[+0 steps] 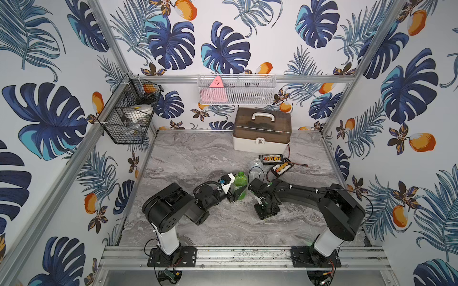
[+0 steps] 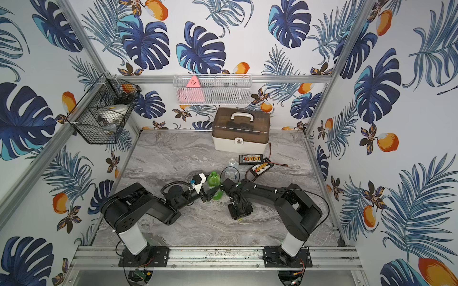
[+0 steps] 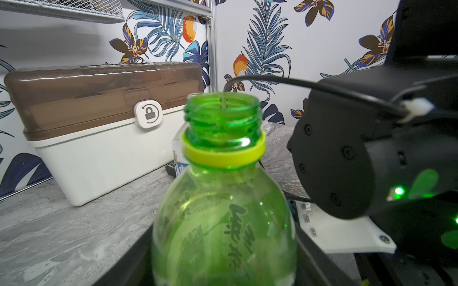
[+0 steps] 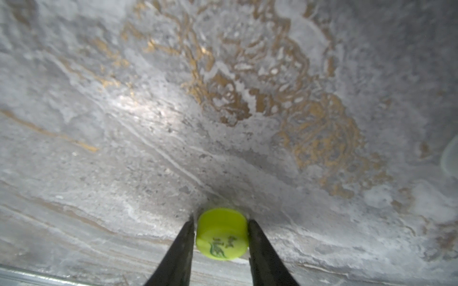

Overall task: Screw on the bottle caps
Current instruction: Screw the bottle cap onto the plastic bottle.

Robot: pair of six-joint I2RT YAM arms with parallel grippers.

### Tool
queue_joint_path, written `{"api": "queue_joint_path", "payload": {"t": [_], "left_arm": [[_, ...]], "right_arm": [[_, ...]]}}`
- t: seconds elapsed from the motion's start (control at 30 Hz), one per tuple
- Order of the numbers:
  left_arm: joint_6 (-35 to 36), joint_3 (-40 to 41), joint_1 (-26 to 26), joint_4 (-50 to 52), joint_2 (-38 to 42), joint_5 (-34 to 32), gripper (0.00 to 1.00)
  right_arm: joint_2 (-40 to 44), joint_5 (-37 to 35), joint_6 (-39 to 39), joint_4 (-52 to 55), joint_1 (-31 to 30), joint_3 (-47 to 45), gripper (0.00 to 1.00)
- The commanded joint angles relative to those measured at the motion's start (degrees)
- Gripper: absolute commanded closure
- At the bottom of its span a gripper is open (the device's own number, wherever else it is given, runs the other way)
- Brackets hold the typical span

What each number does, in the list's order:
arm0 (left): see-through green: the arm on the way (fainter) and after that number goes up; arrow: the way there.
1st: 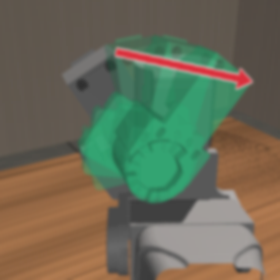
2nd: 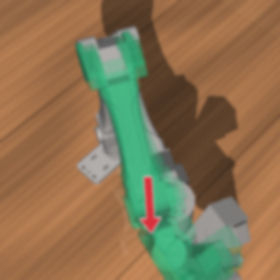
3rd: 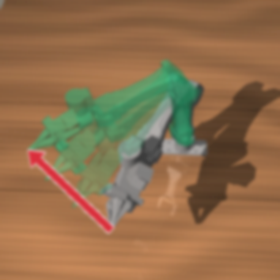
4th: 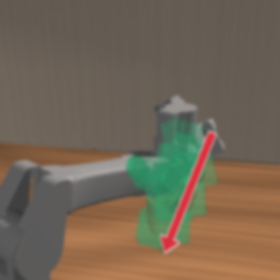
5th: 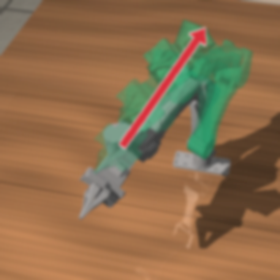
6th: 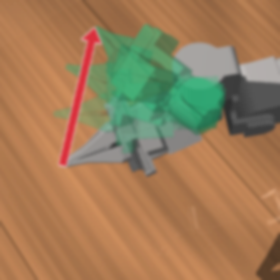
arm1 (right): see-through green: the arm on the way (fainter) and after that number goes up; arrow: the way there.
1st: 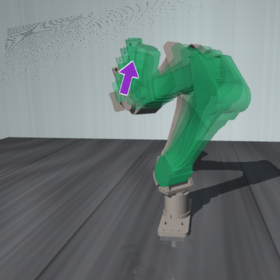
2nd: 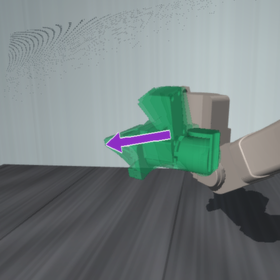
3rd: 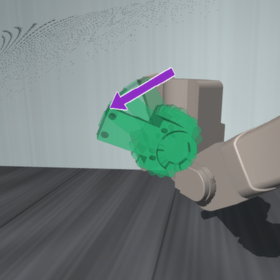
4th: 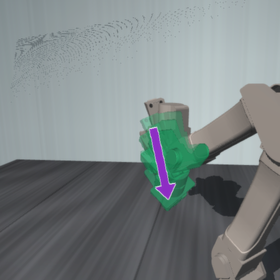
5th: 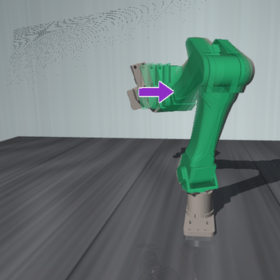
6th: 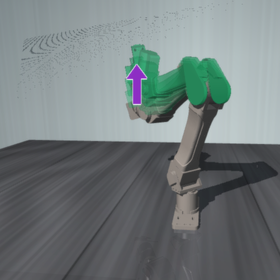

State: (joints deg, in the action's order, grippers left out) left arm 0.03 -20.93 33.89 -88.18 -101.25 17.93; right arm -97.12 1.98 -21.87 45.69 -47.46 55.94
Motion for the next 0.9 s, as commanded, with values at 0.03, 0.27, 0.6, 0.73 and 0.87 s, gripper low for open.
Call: {"api": "queue_joint_path", "payload": {"t": [0.03,0.27,0.6,0.73,0.87], "left_arm": [[0.5,0.1,0.1,-0.2,0.0,0.6,0.28],[0.5,0.1,0.0,-0.2,0.0,0.5,0.28],[1.2,0.2,1.5,-0.2,-0.7,2.6,0.28],[1.9,1.1,2.8,-0.2,-0.2,3.4,0.28],[1.1,1.6,4.6,-0.3,-0.5,5.1,0.28]], "right_arm": [[-0.3,-1.1,-0.2,-0.2,0.0,0.5,0.60],[-0.6,-1.4,-0.2,-0.3,0.0,0.8,0.60],[1.5,-0.5,1.3,3.0,0.1,2.0,0.69],[3.1,0.4,4.2,11.5,0.3,7.3,0.69],[5.0,-0.1,7.3,22.6,0.9,16.7,0.69]]}}
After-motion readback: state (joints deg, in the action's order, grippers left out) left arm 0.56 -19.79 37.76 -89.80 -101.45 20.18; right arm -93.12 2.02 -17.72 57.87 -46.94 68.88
